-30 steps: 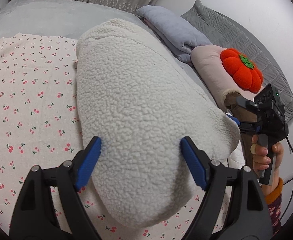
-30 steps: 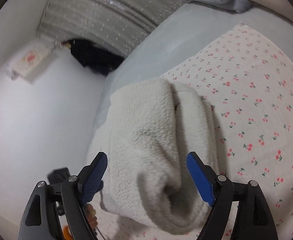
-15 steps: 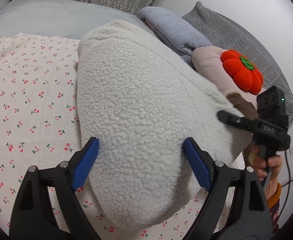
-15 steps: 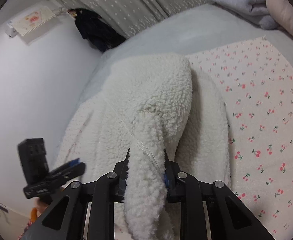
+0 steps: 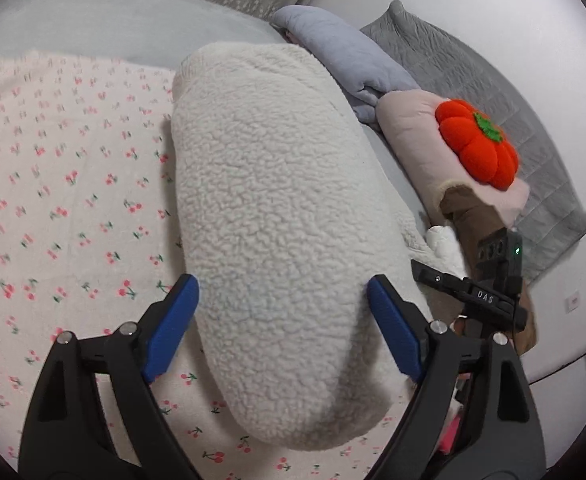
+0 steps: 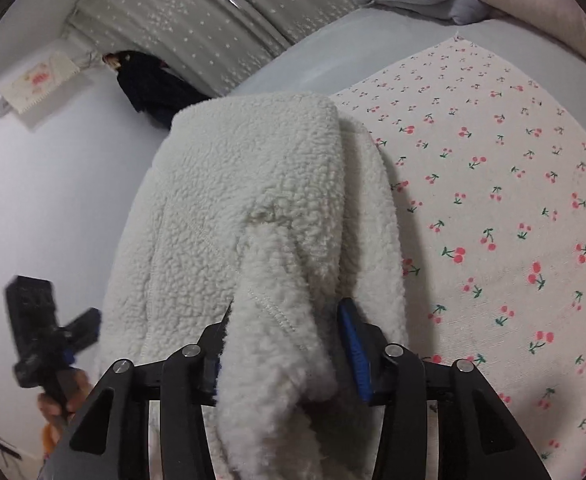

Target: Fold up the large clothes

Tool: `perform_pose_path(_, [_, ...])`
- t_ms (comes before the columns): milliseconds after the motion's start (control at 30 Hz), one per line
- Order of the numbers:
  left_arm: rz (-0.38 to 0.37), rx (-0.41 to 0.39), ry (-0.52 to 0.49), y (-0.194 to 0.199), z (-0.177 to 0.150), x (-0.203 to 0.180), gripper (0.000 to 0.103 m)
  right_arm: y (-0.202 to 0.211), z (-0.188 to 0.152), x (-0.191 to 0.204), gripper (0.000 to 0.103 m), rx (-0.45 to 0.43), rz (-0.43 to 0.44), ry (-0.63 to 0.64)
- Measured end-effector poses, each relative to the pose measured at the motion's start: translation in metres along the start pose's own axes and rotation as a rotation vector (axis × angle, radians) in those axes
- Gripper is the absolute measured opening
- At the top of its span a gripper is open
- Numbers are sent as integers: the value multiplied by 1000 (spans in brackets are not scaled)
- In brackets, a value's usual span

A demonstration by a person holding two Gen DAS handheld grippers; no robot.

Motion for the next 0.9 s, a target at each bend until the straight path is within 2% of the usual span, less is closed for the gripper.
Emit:
perform_pose_path(100, [-82,20,69,-6,-1,9,87,-1,3,-3,64,17,3,-6])
perform_pose_path(200, [-129,24,112,-12,-4,16,92,-2,8,-5,67,28,39,-49])
perform_pose_path(300, [-171,40,148,-18,-9,21,96,-7,10,-8,69,15,35,-50])
perform_pose_path(367, [-185,47,161,-20,-11,22,97,0,5,-2,71,-6,-3,-18])
perform_pose_path(433, [-190,47,165,-20,-12,22,97,1,4,2,77,-31,-81,34])
perform_pose_path(500, [-193,48,165,-21,-13,22,99,4,4,5,86,-55,-175,89])
perform_pose_path(567, [-200,52,172,-22,-14,24,100,4,1,5,87,-41,-182,93])
perform_pose_path(667, [-227,64,197,-24,-15,29,103,-1,2,-8,92,-9,-129,16])
perform_pose_path(733, [-260,80,224,-30,-17,31,103,-6,-2,-20,100,28,-74,-60])
perform_pose_path(900, [-313,79,262,-34,-20,34,102,-38,-20,-44,102,192,221,-352])
Point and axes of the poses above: each gripper's, at about its wrist camera, not at the fingertips, and y roughly against the way its jaws point, x to its left, z to its top, the point moved 8 cm from there along -y, roughly the way its jaws point, and after that the axes turned 5 degrees about x, right-handed, at the moved point
